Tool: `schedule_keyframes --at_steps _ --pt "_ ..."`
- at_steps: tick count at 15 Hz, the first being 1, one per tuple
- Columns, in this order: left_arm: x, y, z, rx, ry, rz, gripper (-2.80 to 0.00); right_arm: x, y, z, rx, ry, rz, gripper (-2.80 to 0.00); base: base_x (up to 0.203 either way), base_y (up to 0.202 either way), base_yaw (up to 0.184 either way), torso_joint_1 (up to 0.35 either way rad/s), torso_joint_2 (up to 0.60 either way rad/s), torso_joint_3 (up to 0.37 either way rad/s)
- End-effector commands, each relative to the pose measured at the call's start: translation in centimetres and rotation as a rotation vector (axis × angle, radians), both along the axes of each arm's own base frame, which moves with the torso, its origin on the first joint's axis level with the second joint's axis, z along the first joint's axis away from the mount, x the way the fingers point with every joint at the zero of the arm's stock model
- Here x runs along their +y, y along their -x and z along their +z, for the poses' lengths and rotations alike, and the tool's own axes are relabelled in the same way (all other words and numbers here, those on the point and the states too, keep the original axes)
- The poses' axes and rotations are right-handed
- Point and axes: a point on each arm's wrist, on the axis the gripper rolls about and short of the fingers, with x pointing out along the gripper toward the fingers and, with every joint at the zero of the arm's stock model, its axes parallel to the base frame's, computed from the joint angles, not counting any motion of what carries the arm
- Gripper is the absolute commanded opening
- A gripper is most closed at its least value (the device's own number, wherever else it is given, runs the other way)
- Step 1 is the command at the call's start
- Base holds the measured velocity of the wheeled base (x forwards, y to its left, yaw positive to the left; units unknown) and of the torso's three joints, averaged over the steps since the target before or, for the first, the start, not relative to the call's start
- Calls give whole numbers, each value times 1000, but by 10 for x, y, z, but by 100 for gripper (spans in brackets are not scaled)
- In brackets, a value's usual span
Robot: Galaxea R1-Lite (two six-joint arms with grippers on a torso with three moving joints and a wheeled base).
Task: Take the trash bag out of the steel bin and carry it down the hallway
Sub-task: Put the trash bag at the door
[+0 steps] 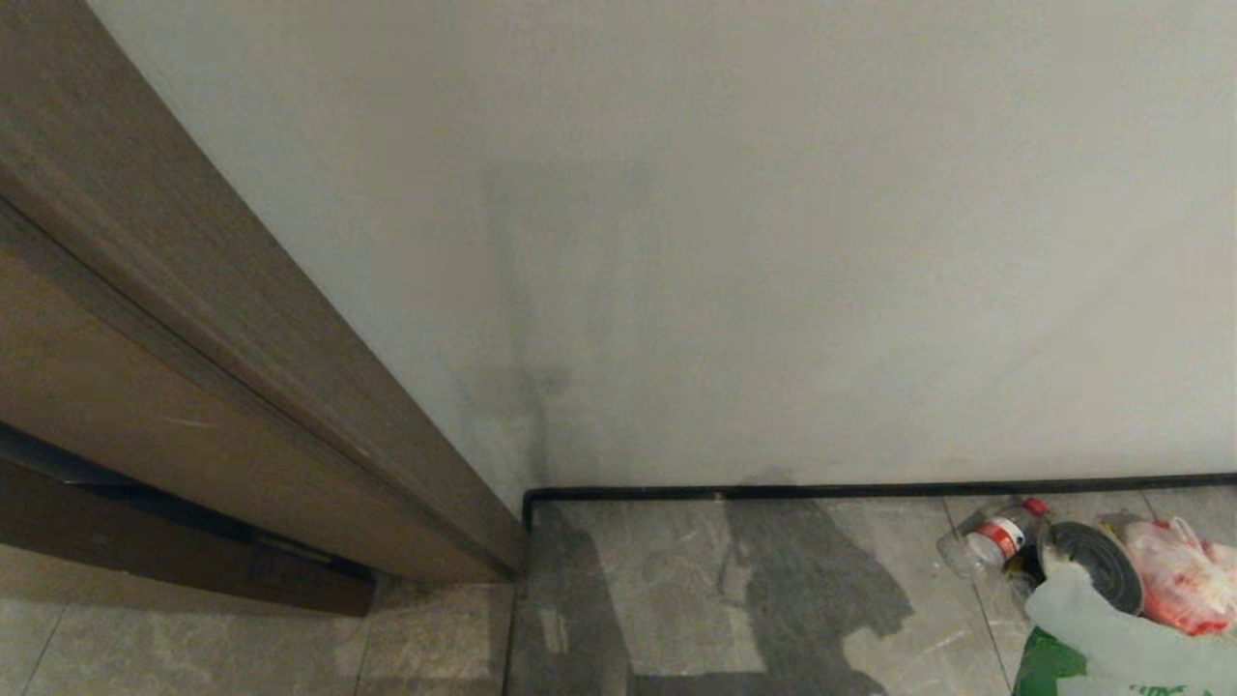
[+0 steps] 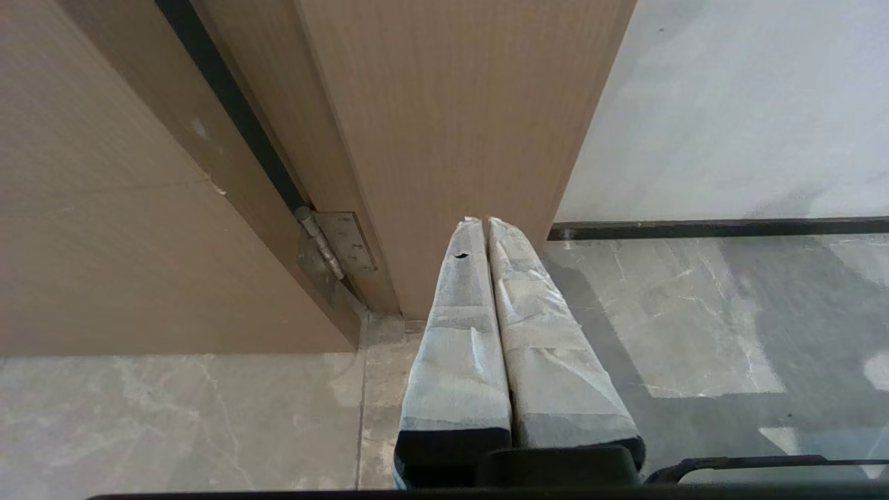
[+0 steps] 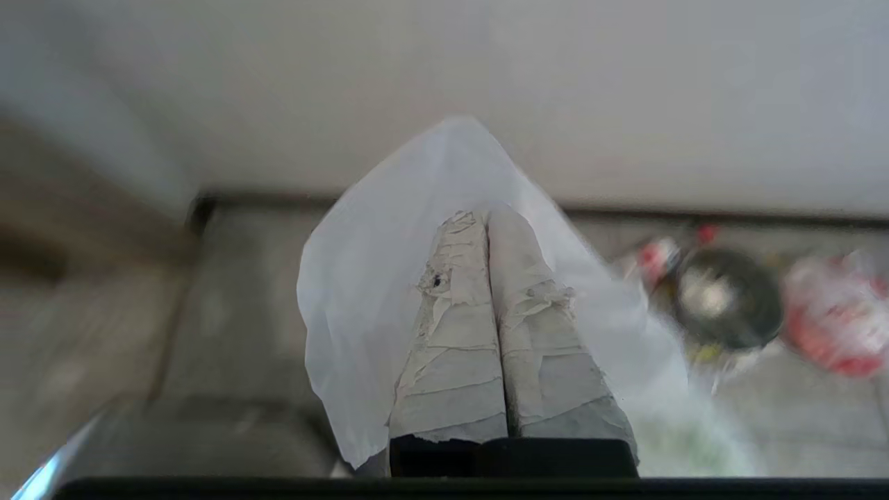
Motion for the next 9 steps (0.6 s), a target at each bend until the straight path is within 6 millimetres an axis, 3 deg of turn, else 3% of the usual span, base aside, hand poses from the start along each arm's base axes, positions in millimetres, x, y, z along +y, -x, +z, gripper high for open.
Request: schedule_keyframes --at_steps 1,5,9 --pt "0 0 0 -1 1 0 -280 1 -36 37 222 2 42 -280 0 0 0 0 0 0" --pt "0 0 0 -1 1 0 -280 2 -109 69 479 106 83 -280 0 0 0 0 0 0" --pt "0 0 0 -1 1 0 -280 6 -177 69 663 164 105 -280 0 0 0 0 0 0"
